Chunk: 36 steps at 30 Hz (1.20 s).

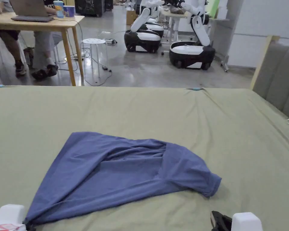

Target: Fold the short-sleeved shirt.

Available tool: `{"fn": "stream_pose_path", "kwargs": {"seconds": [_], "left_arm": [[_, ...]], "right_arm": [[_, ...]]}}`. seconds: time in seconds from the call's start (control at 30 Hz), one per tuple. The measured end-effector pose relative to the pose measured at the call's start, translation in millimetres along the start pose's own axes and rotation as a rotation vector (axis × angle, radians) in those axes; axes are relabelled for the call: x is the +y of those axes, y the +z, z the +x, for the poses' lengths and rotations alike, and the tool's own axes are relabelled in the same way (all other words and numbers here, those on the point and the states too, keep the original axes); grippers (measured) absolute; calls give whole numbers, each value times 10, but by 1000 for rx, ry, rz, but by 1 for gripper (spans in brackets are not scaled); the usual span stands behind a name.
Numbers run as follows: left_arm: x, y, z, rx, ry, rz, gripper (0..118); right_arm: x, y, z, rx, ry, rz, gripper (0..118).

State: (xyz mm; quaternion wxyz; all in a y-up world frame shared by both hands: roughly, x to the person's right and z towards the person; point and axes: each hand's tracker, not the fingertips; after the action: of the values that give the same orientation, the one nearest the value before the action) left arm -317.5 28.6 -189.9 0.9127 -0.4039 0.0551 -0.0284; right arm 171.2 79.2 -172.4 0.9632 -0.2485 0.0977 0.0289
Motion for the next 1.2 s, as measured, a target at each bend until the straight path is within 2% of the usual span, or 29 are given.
{"fn": "stream_pose_path", "kwargs": {"seconds": [0.2,0.27,0.33,0.43,0.47,0.53,0.67,0.7,0.77,0.8,1.2], "left_arm": [[140,205,22,4,10,30,2],[205,285,52,4,9,44,2],[249,325,60,5,5,55,2],[320,339,102,5,-7,54,2],[334,342,107,5,-5,57,2],[365,324,120,2,-2,56,2],[393,271,125,3,2,48,2],[396,261,123,1,9,45,2],[404,254,143,5,10,42,2],[400,245,139,4,10,40,2],[394,244,155,2,5,36,2]], "right_arm": [[151,-487,402,-74,31,-36,0],[206,-667,509,-82,29,-41,5],[262,-872,630,-87,19,-50,15],[338,-1189,785,-83,-8,-72,97],[368,-1278,808,-71,-12,-75,100],[402,-1433,844,-62,-19,-82,93],[413,-1639,858,-41,-13,-106,91],[411,-1666,876,-20,-24,-124,85],[400,-1670,879,-5,-40,-132,41],[390,-1655,871,-12,-39,-124,29],[386,-1509,804,-8,-45,-105,27]]}}
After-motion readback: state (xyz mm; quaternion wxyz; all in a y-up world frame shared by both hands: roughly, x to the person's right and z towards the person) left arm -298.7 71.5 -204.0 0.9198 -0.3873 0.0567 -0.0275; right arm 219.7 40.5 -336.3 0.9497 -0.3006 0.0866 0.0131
